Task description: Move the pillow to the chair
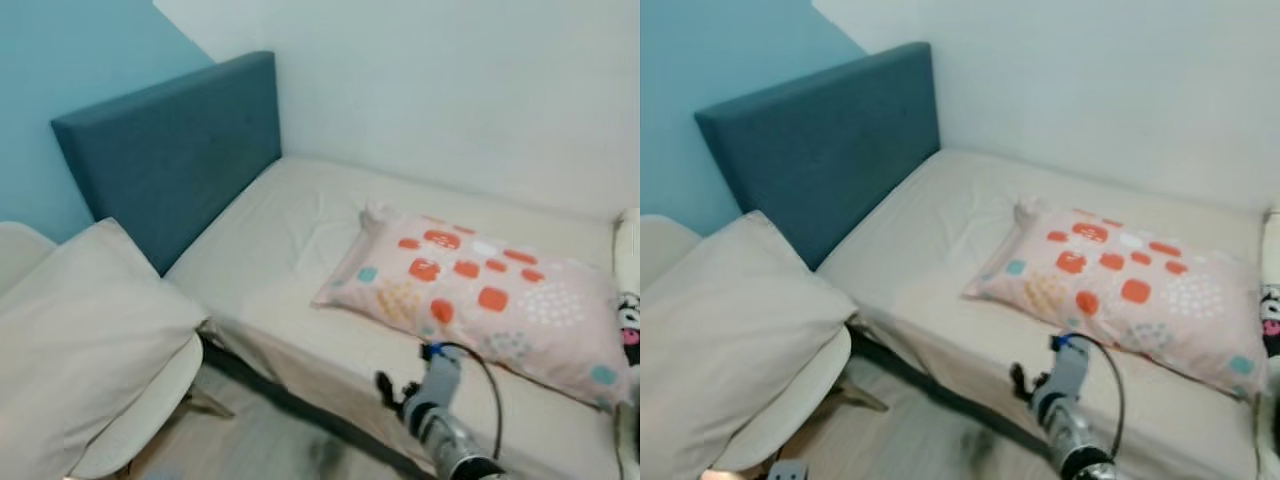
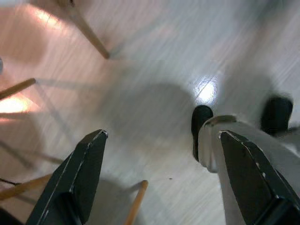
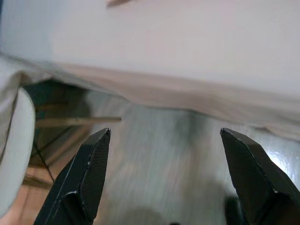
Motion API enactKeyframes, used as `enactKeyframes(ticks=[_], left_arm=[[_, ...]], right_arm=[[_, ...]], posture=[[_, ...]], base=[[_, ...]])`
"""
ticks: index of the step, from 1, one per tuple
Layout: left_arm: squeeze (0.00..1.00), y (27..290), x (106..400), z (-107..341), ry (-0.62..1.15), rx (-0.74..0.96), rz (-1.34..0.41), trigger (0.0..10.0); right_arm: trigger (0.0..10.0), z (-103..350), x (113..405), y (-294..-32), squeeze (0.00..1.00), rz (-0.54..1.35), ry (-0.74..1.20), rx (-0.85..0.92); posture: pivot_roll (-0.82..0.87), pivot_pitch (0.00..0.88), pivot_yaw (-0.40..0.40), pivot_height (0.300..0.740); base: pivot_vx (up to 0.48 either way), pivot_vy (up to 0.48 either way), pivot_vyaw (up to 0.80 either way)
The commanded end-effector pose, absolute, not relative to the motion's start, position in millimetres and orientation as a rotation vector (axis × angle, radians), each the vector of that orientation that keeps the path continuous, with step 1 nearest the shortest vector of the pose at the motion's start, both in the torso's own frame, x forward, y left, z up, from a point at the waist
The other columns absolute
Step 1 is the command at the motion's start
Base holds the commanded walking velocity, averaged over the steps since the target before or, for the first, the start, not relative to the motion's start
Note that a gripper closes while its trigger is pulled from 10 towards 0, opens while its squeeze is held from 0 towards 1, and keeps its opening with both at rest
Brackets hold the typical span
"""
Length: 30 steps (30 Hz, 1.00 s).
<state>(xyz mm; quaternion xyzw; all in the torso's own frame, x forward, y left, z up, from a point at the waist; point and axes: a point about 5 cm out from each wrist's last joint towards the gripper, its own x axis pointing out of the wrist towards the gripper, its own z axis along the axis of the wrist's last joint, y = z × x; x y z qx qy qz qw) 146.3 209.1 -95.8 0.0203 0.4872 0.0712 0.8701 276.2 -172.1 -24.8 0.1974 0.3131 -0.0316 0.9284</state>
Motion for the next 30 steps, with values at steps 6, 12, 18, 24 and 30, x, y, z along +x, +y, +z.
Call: enactKeyframes(ticks=[6, 12, 18, 24, 30], left_arm=[[0.00, 204.7, 151.0, -94.8, 1.007, 0.046, 0.130, 10.0], [0.00, 204.7, 151.0, -94.8, 1.008, 0.049, 0.127, 10.0], [0.00, 204.8, 153.1, -94.1, 1.006, 0.041, 0.139, 10.0], [0.00, 206.3, 152.5, -94.1, 1.008, 0.047, 0.152, 10.0], [0.00, 212.7, 153.5, -92.2, 0.987, 0.060, 0.192, 10.0]], right_arm=[[10.0, -20.8, 279.4, -182.4, 0.00, -0.094, 0.619, 0.415], [10.0, -15.8, 284.7, -183.4, 0.00, -0.092, 0.595, 0.423], [10.0, -10.5, 289.9, -186.1, 0.00, -0.107, 0.564, 0.438], [10.0, -7.6, 293.3, -189.2, 0.00, -0.109, 0.581, 0.458], [10.0, -0.9, 298.2, -197.9, 0.00, -0.138, 0.534, 0.504]], posture=[[-0.05, 0.029, 0.034, 0.740], [-0.06, 0.025, 0.035, 0.740], [-0.06, 0.020, 0.033, 0.740], [-0.06, 0.026, 0.035, 0.730], [-0.06, 0.033, 0.034, 0.700]], base=[[0.396, 0.000, -0.76], [0.392, 0.000, -0.76], [0.172, 0.000, -0.50], [0.000, 0.000, 0.00], [0.000, 0.000, 0.00]])
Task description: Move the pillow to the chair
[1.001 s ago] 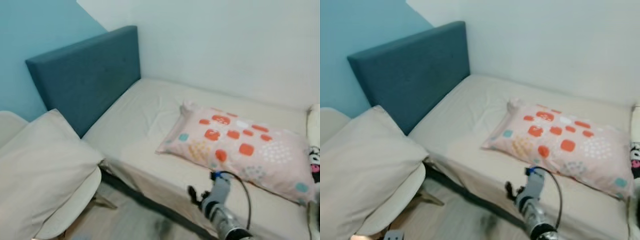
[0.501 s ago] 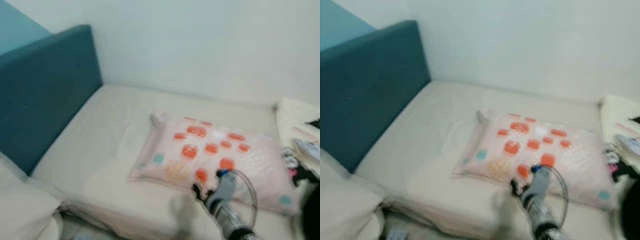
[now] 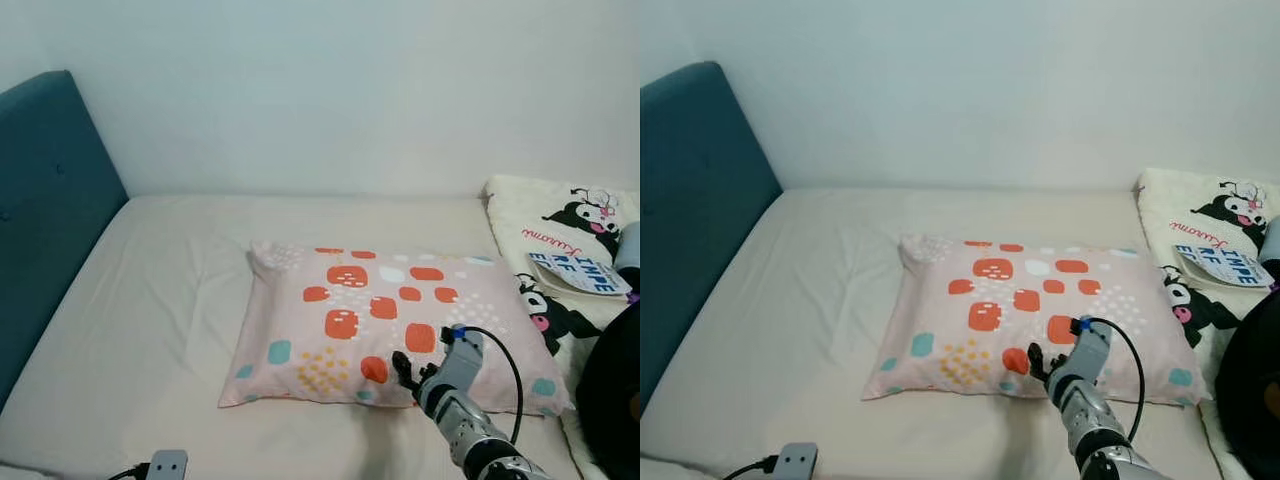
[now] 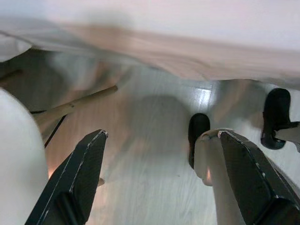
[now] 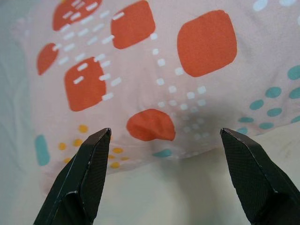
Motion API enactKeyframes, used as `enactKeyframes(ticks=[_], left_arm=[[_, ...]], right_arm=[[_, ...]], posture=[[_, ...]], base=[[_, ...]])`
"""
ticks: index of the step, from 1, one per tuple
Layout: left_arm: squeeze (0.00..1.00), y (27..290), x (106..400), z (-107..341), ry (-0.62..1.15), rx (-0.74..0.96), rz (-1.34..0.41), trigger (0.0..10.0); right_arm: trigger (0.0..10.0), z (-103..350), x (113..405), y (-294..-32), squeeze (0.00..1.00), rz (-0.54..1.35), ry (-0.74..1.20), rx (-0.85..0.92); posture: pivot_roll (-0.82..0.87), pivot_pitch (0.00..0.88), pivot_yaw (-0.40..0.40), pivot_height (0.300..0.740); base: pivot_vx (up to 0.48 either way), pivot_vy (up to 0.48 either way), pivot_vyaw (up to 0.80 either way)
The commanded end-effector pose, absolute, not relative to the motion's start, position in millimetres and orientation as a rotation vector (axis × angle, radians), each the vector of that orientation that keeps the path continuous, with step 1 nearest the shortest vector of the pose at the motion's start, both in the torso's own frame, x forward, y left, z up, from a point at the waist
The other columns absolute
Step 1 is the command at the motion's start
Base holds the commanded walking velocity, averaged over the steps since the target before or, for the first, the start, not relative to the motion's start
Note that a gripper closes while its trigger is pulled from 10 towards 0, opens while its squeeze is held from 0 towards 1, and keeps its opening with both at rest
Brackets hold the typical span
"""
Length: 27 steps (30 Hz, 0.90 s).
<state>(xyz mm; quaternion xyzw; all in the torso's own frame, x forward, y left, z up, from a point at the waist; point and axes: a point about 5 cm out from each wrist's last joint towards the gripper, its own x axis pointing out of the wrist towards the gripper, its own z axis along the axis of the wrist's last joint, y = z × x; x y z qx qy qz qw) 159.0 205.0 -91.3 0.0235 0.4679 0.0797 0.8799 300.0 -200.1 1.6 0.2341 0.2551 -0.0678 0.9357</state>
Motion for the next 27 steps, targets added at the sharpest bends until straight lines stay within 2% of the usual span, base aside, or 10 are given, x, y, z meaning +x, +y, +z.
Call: enactKeyframes(ticks=[1, 5, 11, 27], left_arm=[[0.00, 216.7, 156.7, -89.9, 0.968, 0.067, 0.217, 10.0], [0.00, 232.0, 169.6, -79.9, 0.891, 0.079, 0.303, 10.0], [0.00, 239.9, 186.6, -68.9, 0.811, 0.052, 0.342, 10.0], [0.00, 231.4, 203.6, -60.9, 0.742, 0.044, 0.319, 10.0]], right_arm=[[10.0, 0.2, 299.1, -198.7, 0.00, -0.136, 0.528, 0.514], [10.0, 1.8, 300.5, -199.1, 0.00, -0.138, 0.515, 0.560], [10.0, 1.5, 299.9, -201.4, 0.00, -0.162, 0.509, 0.610], [10.0, 14.3, 311.0, -199.0, 0.00, -0.113, 0.428, 0.713]], posture=[[-0.06, 0.035, 0.033, 0.695], [-0.06, 0.037, 0.033, 0.675], [-0.05, 0.039, 0.035, 0.650], [-0.05, 0.056, 0.048, 0.580]], base=[[0.000, 0.000, 0.00], [0.000, 0.000, 0.00], [0.000, 0.000, 0.00], [0.000, 0.000, 0.00]])
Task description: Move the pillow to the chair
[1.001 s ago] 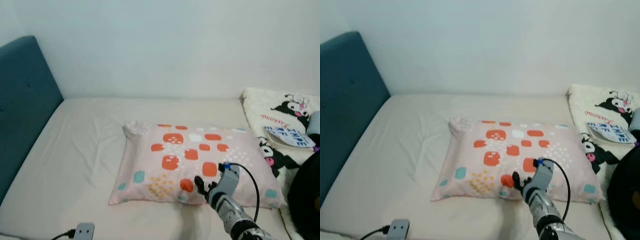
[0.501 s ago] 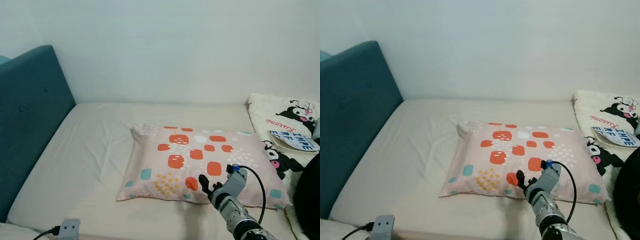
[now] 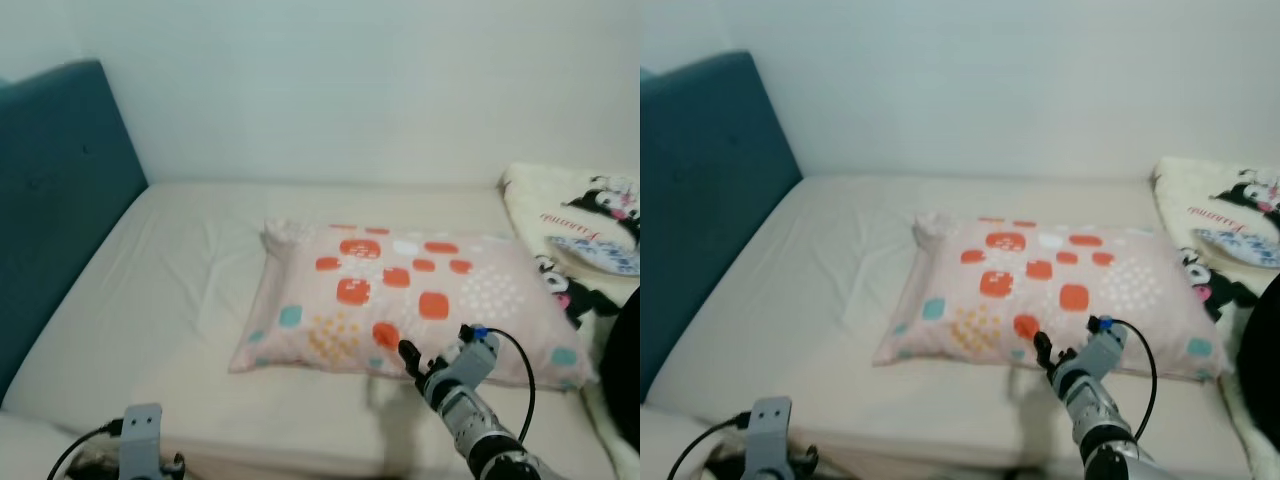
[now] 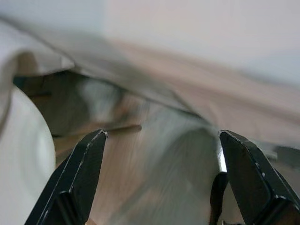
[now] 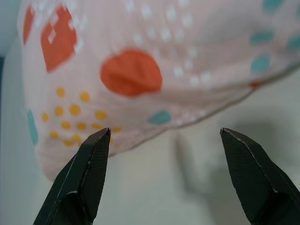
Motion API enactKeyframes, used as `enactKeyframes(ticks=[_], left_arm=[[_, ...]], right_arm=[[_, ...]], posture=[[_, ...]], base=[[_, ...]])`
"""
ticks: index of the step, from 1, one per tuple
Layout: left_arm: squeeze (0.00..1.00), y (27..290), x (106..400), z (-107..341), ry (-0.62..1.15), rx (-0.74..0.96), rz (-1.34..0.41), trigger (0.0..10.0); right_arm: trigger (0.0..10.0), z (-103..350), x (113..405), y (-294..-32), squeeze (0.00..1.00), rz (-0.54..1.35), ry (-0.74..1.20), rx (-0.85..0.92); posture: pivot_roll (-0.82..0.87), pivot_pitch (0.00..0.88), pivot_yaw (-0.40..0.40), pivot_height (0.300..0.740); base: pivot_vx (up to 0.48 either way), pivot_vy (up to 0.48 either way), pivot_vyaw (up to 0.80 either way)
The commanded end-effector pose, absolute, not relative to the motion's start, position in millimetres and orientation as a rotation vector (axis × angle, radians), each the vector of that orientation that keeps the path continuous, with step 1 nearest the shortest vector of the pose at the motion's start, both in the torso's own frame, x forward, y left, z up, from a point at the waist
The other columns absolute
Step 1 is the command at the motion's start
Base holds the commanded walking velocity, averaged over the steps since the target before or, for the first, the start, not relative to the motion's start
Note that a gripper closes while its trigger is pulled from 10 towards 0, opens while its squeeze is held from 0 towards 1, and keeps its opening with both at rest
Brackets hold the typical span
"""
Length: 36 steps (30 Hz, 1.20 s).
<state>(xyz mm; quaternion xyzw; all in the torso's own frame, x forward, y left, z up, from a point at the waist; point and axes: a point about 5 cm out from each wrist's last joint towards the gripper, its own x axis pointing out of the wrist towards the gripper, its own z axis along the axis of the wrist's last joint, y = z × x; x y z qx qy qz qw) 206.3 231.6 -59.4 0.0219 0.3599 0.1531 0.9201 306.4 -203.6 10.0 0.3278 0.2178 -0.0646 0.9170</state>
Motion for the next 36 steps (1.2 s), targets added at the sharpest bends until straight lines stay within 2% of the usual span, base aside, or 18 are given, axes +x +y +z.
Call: enactKeyframes(ticks=[1, 8, 14, 21, 28, 33, 36], left_arm=[[0.00, 231.4, 203.6, -60.9, 0.742, 0.044, 0.319, 10.0], [0.00, 229.3, 200.9, -62.1, 0.735, 0.049, 0.304, 10.0], [0.00, 226.7, 193.5, -65.4, 0.729, 0.056, 0.285, 10.0], [0.00, 231.0, 178.4, -68.9, 0.715, 0.078, 0.269, 10.0], [0.00, 238.1, 163.0, -69.5, 0.685, 0.096, 0.268, 10.0], [0.00, 242.5, 157.1, -65.6, 0.642, 0.104, 0.272, 10.0], [0.00, 246.7, 157.0, -57.9, 0.587, 0.118, 0.269, 10.0]], right_arm=[[10.0, 14.3, 311.0, -199.0, 0.00, -0.113, 0.428, 0.713], [10.0, 31.4, 324.4, -195.1, 0.00, -0.039, 0.332, 0.806], [10.0, 43.7, 332.8, -191.8, 0.00, 0.024, 0.263, 0.854], [10.0, 65.0, 345.4, -207.3, 0.00, -0.016, 0.157, 0.898], [10.0, 94.2, 358.4, -222.3, 0.00, 0.027, 0.025, 0.924], [10.0, 113.1, 366.4, -221.6, 0.00, 0.112, -0.047, 0.929], [10.0, 120.5, 370.3, -216.9, 0.00, 0.156, -0.068, 0.927]], posture=[[-0.05, 0.056, 0.048, 0.580], [-0.05, 0.094, 0.059, 0.556], [-0.02, 0.145, 0.065, 0.556], [0.02, 0.204, 0.079, 0.556], [0.06, 0.272, 0.100, 0.556], [0.07, 0.301, 0.109, 0.556], [0.09, 0.346, 0.128, 0.556]], base=[[0.000, 0.000, 0.00], [0.000, 0.000, 0.00], [0.000, 0.000, 0.00], [0.000, 0.000, 0.00], [0.000, 0.000, 0.00], [0.000, 0.000, 0.00], [0.000, 0.000, 0.00]])
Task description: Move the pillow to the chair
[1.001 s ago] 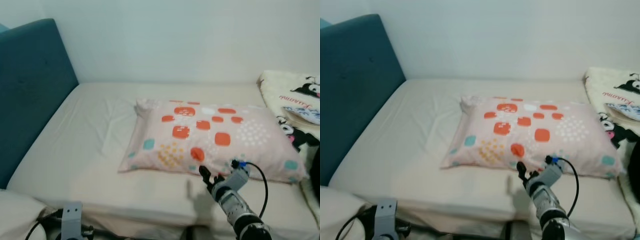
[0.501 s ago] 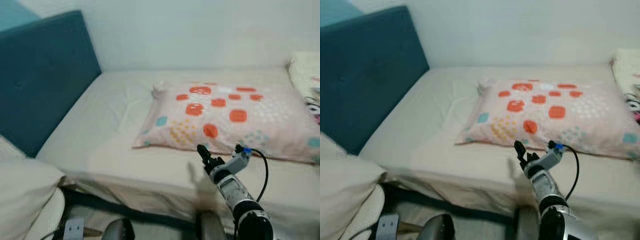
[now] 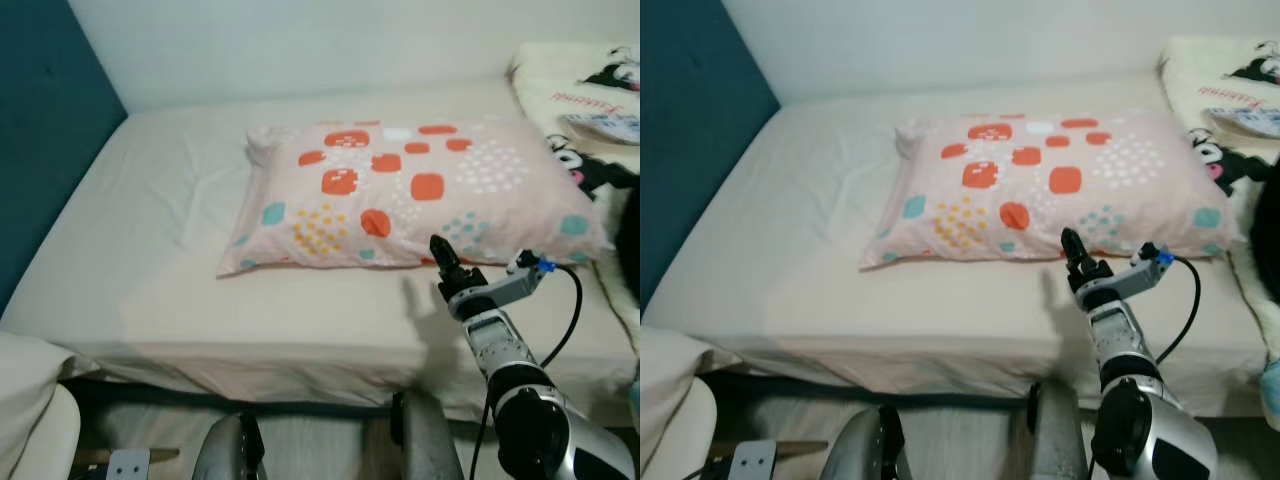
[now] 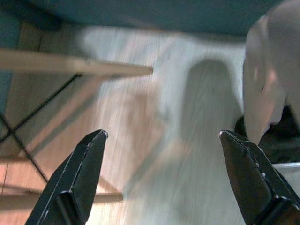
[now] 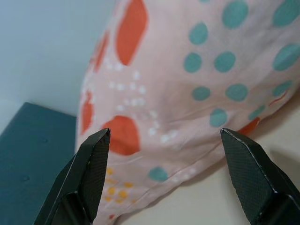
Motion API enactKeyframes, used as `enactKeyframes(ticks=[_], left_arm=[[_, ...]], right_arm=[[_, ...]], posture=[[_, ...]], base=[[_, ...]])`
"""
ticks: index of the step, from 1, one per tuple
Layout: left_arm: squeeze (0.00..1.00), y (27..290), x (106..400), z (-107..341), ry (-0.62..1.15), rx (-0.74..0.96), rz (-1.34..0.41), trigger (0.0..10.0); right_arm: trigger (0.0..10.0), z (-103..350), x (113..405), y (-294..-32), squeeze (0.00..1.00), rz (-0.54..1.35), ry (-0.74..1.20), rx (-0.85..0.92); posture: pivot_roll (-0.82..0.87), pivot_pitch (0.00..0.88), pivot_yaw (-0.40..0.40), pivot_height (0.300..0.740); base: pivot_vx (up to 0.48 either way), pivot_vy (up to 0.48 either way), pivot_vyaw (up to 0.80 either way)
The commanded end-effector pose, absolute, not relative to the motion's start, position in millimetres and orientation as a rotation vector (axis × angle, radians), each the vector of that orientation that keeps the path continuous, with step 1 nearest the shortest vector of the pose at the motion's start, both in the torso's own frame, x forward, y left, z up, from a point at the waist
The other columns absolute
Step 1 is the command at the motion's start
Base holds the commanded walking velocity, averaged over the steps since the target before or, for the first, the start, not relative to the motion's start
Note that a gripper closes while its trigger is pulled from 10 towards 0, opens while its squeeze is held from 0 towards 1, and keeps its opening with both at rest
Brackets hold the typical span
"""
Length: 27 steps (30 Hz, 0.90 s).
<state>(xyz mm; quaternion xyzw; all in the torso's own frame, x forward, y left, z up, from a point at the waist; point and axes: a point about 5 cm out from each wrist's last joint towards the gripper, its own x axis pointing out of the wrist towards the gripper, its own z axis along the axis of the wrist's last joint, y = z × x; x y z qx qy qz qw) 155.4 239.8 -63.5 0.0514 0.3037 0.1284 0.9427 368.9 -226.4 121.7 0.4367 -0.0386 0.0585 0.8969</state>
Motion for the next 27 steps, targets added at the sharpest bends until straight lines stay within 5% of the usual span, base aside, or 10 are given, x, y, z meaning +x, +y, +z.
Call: enactKeyframes(ticks=[1, 11, 16, 27], left_arm=[[0.00, 247.8, 158.0, -55.1, 0.570, 0.123, 0.268, 10.0], [0.00, 255.8, 158.5, -28.3, 0.448, 0.203, 0.233, 10.0], [0.00, 255.0, 151.7, -22.3, 0.433, 0.249, 0.214, 10.0], [0.00, 252.1, 140.3, -16.2, 0.459, 0.249, 0.221, 10.0]], right_arm=[[10.0, 122.3, 371.3, -215.6, 0.00, 0.164, -0.073, 0.930], [10.0, 149.2, 382.5, -206.9, 0.00, 0.273, -0.169, 1.007], [10.0, 172.8, 396.3, -164.2, 0.00, 0.422, -0.161, 1.036], [10.0, 193.9, 407.8, -151.1, 0.00, 0.367, -0.138, 0.993]], posture=[[0.09, 0.346, 0.128, 0.556], [0.15, 0.419, 0.148, 0.556], [0.17, 0.429, 0.145, 0.556], [0.19, 0.431, 0.134, 0.556]], base=[[0.000, 0.000, 0.00], [0.000, 0.000, 0.00], [0.000, 0.000, 0.00], [0.000, 0.000, 0.00]])
